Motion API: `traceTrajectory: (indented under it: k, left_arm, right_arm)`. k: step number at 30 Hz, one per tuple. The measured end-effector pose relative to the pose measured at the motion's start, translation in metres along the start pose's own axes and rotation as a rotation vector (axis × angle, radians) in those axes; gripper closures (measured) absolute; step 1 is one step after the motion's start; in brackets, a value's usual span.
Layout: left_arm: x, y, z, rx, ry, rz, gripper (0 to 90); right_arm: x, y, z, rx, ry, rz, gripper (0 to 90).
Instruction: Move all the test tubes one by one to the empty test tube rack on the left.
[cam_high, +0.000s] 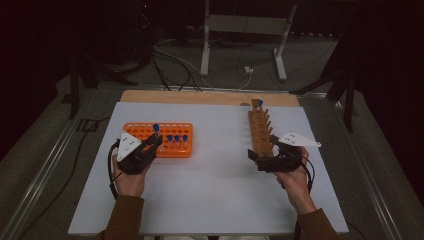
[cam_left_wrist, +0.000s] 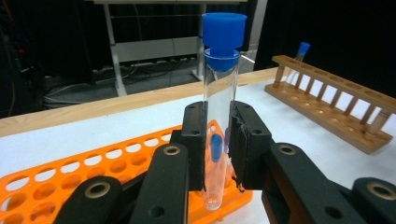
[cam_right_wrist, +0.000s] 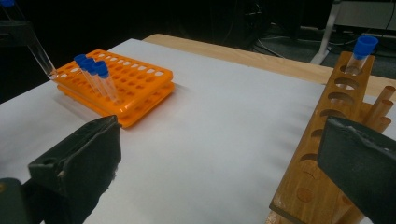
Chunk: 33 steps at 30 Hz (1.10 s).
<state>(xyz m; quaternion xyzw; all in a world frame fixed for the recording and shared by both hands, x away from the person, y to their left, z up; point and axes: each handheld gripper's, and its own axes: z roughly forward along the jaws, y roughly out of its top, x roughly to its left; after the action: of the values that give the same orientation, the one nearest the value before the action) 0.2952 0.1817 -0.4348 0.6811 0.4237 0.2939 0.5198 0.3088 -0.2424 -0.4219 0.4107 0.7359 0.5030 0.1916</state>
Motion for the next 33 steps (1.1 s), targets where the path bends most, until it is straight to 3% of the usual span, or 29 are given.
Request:
traceTrajectory:
  k: [14, 33]
  left_arm:
    - [-0.001, -0.005, 0.019, 0.038, 0.035, 0.015, 78.0]
    - [0.002, -0.016, 0.036, 0.08, 0.073, 0.014, 78.0]
  right_arm:
    - [-0.005, -0.001, -0.002, 0.0, -0.001, 0.01, 0.1]
    - [0.0, -0.003, 0.0, 0.004, 0.007, -0.002, 0.1]
